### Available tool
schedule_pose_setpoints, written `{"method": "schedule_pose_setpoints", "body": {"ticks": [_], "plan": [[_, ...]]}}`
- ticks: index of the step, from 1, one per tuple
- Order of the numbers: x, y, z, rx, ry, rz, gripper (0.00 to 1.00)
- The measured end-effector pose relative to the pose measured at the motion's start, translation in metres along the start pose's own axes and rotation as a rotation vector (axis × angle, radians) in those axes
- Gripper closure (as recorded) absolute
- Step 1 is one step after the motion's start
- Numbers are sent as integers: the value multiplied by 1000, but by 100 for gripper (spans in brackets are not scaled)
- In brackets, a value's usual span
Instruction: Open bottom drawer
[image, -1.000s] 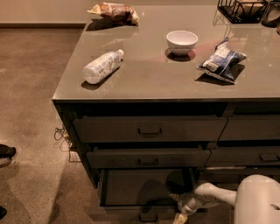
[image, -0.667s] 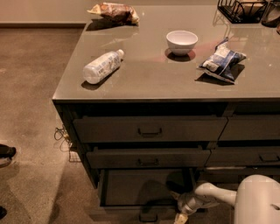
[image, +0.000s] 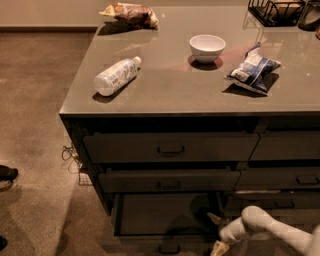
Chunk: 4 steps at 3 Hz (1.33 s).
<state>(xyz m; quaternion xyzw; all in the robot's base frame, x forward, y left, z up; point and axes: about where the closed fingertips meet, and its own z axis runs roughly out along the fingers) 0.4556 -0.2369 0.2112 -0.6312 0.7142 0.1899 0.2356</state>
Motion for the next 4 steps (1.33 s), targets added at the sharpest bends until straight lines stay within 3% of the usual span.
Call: {"method": "schedule_pose_setpoints", "body": {"ticks": [1,2,4], "plan": [[2,-12,-62,113,-33,-26,0],[2,-12,-104,213,-44,-43,0],[-3,6,-180,376,-28,-63,0]]}}
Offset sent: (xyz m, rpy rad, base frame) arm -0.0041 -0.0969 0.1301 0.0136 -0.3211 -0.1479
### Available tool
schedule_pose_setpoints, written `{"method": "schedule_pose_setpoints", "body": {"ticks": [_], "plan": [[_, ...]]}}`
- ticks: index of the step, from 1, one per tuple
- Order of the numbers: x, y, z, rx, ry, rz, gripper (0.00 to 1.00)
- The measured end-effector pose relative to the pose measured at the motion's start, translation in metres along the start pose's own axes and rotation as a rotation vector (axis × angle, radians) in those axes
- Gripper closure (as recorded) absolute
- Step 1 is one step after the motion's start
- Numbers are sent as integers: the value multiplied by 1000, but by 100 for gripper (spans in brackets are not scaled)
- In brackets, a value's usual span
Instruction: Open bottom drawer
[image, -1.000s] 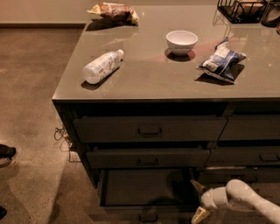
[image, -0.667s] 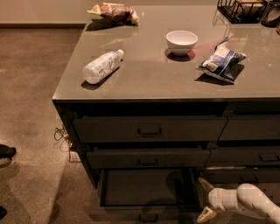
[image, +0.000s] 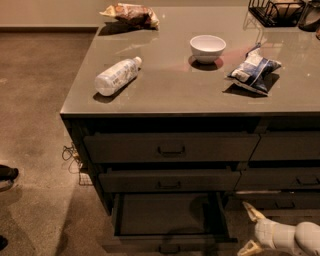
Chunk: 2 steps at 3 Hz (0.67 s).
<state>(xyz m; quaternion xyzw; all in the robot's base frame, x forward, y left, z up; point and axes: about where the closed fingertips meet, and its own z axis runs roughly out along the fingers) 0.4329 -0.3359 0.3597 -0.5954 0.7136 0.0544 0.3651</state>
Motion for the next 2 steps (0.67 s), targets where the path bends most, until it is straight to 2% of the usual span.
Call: {"method": "schedule_pose_setpoints", "body": {"ticks": [2], "plan": [[-18,-25,-58,102,11,-52,0]]}}
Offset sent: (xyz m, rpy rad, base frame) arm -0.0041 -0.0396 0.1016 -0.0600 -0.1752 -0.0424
